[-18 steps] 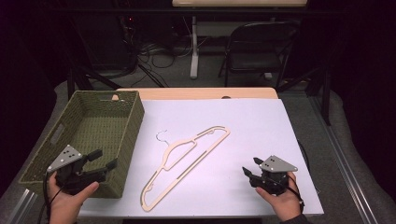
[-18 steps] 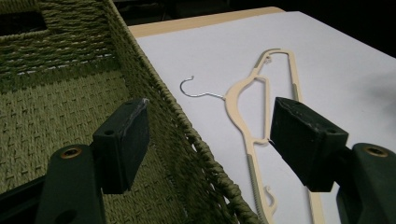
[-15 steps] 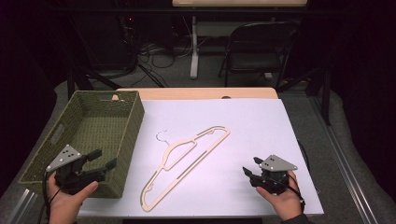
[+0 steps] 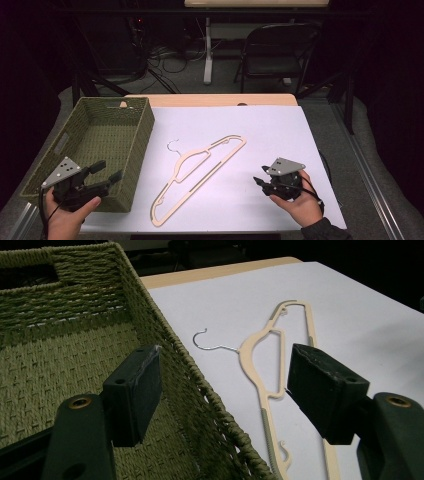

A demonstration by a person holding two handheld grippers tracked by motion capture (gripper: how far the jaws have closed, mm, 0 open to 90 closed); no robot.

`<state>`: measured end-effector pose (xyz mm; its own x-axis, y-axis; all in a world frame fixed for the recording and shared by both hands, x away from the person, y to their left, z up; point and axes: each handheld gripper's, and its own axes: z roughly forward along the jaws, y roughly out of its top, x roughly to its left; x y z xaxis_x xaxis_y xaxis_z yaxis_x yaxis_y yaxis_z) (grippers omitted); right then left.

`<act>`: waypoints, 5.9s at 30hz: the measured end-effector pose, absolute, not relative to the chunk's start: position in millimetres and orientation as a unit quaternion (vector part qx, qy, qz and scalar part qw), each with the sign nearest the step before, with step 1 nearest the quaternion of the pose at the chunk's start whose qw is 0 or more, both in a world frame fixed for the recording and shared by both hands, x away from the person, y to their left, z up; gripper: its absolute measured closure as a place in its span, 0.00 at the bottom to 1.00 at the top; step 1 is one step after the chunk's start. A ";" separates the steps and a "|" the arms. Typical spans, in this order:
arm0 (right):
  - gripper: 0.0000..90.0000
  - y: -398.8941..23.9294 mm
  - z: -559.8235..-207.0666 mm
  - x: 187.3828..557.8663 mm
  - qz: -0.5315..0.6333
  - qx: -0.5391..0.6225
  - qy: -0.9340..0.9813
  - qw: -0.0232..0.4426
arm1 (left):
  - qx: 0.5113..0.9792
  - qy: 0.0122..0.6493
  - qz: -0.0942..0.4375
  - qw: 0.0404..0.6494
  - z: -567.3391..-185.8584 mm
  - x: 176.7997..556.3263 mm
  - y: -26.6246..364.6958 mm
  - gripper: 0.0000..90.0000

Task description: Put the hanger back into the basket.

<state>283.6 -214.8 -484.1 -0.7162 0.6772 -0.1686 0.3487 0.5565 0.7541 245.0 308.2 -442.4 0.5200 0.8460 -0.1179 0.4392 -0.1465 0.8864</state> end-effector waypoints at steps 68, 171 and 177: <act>0.43 -65.8 -490.9 396.0 0.184 0.123 0.971 0.091 | 0.736 0.440 0.195 0.475 -446.1 250.6 304.6 0.34; 0.88 -51.0 -527.9 380.5 0.081 -0.002 0.997 -0.011 | 0.745 0.437 0.191 0.467 -449.9 253.0 297.7 0.35; 0.89 -50.4 -526.9 374.9 0.078 -0.011 0.997 0.008 | 0.748 0.430 0.190 0.469 -448.4 251.7 293.9 0.35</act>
